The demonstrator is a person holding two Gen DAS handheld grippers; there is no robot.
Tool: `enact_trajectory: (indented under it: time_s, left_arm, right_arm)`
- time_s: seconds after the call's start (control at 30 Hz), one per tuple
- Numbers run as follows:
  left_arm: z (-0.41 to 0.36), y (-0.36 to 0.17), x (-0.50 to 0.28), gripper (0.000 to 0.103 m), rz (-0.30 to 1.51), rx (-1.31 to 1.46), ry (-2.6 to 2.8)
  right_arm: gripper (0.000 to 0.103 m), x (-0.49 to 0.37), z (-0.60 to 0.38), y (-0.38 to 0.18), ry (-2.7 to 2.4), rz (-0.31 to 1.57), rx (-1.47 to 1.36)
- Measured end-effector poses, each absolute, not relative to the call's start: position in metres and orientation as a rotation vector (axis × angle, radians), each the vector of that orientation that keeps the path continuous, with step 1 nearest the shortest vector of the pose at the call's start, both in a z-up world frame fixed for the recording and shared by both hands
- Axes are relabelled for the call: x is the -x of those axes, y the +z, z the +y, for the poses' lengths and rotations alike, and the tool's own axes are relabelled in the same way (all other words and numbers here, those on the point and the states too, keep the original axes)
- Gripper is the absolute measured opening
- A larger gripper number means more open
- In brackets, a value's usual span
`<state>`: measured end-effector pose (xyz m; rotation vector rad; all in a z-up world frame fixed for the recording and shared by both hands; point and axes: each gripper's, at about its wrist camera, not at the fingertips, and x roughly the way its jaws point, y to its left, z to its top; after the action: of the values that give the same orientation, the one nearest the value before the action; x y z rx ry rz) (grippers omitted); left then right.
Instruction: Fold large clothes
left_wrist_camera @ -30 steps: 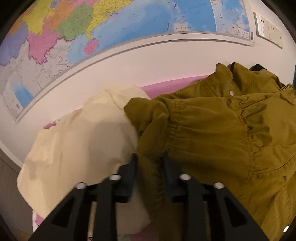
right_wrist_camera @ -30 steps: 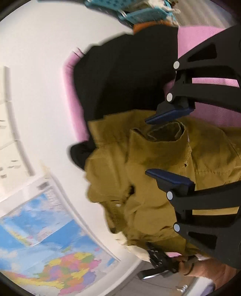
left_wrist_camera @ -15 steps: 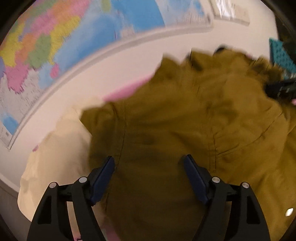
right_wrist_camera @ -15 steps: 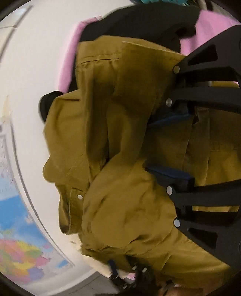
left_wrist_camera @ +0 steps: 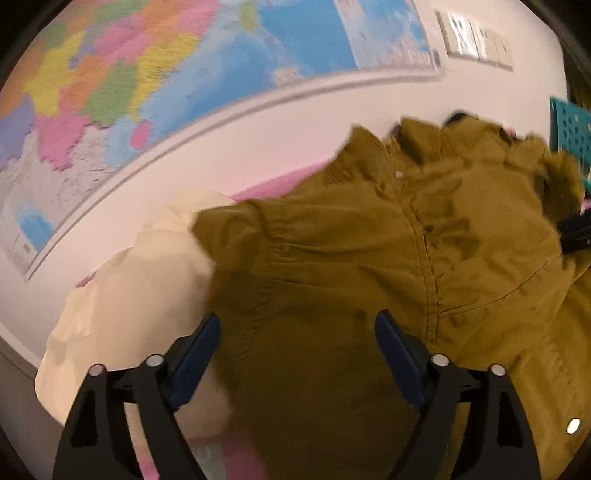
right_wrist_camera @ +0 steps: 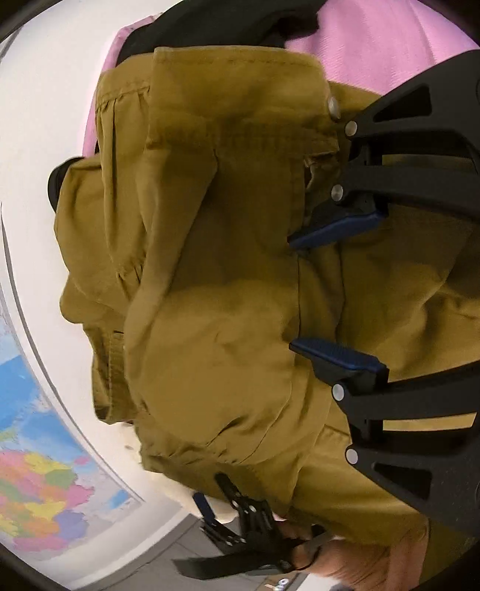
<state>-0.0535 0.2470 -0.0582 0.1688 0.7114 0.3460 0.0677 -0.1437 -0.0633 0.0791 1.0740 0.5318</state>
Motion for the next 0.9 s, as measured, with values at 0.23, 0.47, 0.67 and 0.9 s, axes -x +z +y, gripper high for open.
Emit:
enact_trajectory:
  time_s: [0.23, 0.47, 0.67, 0.9]
  left_arm:
    - [0.263, -0.049, 0.13, 0.09, 0.7, -0.046, 0.274]
    - [0.269, -0.084, 0.197, 0.091, 0.808, 0.139, 0.124]
    - [0.251, -0.11, 0.24, 0.091, 0.84, 0.216, 0.005]
    - [0.227, -0.118, 0.258, 0.094, 0.866, 0.226, -0.069]
  right_arm:
    - [0.062, -0.015, -0.181, -0.012, 0.597, 0.932, -0.162]
    - [0.077, 0.067, -0.246, -0.006, 0.503, 0.864, -0.27]
    - [0.084, 0.122, -0.29, -0.045, 0.411, 0.898, -0.419]
    - [0.085, 0.163, -0.285, -0.069, 0.517, 0.911, -0.494]
